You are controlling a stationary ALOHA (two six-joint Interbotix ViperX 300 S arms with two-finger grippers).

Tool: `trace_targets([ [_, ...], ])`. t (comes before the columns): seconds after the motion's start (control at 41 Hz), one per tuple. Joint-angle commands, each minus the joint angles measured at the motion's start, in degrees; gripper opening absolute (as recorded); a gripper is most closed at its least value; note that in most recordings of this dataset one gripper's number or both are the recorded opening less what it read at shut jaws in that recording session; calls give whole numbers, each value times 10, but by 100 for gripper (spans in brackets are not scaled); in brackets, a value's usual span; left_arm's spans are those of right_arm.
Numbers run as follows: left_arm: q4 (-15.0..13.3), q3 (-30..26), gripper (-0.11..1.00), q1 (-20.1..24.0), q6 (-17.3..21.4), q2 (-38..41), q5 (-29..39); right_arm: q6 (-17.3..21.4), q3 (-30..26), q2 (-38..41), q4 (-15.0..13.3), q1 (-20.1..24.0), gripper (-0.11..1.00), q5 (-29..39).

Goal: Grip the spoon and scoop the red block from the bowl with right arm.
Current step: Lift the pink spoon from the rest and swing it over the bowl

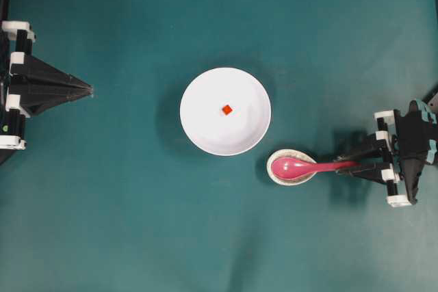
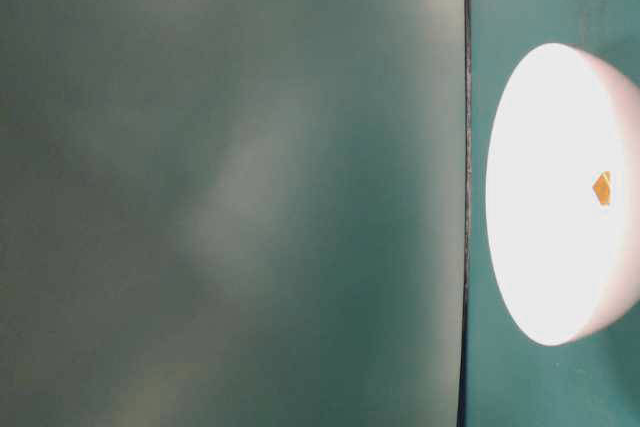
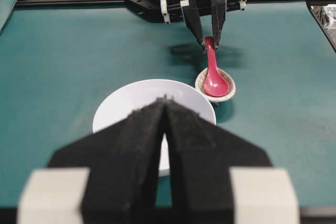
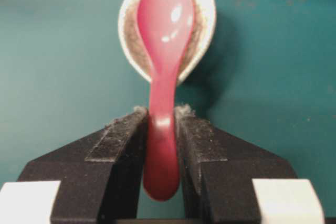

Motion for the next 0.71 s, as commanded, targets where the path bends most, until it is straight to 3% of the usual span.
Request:
trace_targets([
  [0.0,1,-10,0,-1,1,4,-3,-6,-4,-3,1,3,24,-1],
  [0.268,1,-10,0,-1,1,4,-3,-16,-16,-10,2,2,24,-4],
  [0.488,2,-11,0,-1,0,3,-3,-40,-48,-95,2,-32,24,27],
  [0.609,1,-11,0,-1,0,3,-3,-53,-78,-173,7,-83,24,131],
  [0.683,1,-11,0,-1,0,2,-3,-60,-116,-228,10,-142,24,246],
])
